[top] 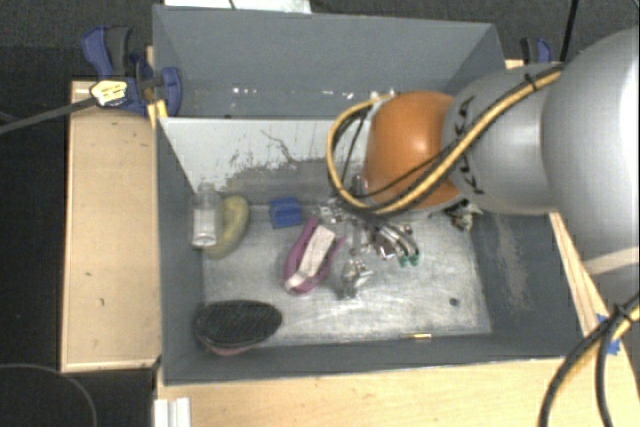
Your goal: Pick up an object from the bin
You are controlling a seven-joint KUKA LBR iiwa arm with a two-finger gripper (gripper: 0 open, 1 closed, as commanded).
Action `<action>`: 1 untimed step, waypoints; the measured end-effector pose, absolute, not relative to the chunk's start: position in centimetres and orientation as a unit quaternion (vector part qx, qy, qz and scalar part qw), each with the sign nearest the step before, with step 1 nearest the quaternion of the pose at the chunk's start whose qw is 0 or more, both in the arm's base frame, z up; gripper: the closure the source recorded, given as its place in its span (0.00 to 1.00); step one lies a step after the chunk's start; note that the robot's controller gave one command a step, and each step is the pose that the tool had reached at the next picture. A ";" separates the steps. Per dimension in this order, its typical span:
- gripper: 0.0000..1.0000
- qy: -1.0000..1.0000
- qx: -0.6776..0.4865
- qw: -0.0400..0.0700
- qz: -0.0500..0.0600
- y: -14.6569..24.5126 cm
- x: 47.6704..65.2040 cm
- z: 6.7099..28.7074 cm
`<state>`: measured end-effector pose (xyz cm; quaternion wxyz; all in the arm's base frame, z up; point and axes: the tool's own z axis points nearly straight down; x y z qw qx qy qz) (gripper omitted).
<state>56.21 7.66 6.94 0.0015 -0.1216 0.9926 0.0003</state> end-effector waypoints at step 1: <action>0.00 0.998 -0.065 0.002 0.001 13.2 58.2 7.7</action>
Offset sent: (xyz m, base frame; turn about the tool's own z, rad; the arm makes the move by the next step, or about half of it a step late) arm 0.0189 0.0522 0.0062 0.1159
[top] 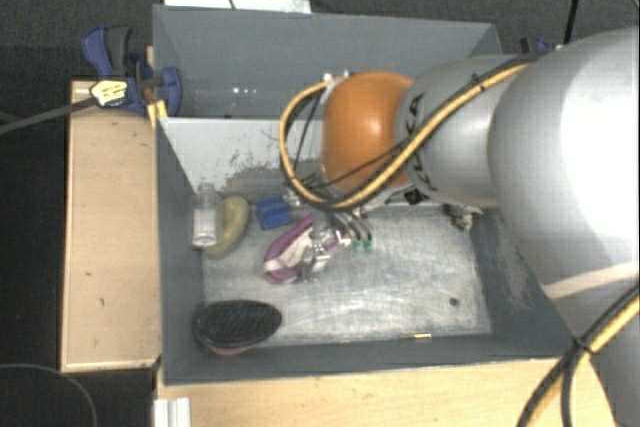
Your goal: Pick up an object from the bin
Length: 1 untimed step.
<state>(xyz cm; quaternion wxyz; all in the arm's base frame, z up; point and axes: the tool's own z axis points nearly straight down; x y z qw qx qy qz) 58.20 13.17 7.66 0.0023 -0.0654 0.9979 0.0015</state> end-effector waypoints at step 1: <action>1.00 0.998 -0.065 0.001 0.000 12.9 58.1 7.6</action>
Offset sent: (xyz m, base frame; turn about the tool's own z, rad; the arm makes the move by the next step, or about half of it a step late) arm 0.0000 0.0000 0.0000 0.0000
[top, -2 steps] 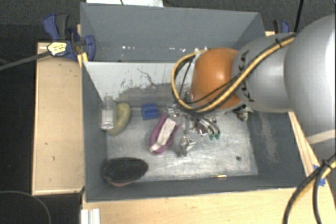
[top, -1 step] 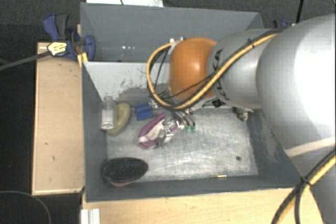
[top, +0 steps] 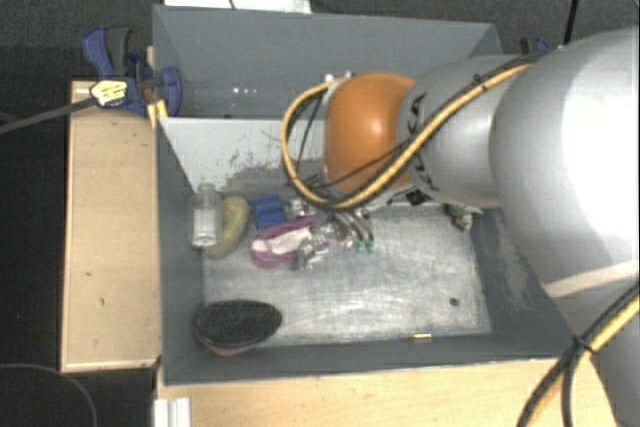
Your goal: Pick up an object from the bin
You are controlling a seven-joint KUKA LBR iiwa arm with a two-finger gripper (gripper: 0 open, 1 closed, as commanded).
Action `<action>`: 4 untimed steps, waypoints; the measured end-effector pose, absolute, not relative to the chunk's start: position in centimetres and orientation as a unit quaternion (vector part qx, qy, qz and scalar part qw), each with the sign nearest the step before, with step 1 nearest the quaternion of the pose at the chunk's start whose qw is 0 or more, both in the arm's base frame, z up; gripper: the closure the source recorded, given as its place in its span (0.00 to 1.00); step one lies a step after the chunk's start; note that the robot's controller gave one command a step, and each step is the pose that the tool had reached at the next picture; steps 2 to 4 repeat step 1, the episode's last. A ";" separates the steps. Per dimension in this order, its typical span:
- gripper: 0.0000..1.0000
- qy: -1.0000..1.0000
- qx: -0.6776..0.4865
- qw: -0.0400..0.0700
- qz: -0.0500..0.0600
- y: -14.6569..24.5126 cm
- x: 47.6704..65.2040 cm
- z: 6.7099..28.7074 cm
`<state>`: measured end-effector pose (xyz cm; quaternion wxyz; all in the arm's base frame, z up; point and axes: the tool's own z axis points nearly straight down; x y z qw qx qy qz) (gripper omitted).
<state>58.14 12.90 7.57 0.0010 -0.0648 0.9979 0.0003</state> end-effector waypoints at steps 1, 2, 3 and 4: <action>1.00 0.985 -0.172 0.005 0.001 15.4 57.3 21.2; 1.00 0.985 -0.172 0.005 0.001 15.4 57.3 21.2; 1.00 0.985 -0.172 0.005 0.001 15.4 57.3 21.2; 1.00 0.985 -0.172 0.005 0.001 15.4 57.3 21.2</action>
Offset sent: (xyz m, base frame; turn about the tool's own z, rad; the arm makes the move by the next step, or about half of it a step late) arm -0.0100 0.0242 0.1318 -0.2153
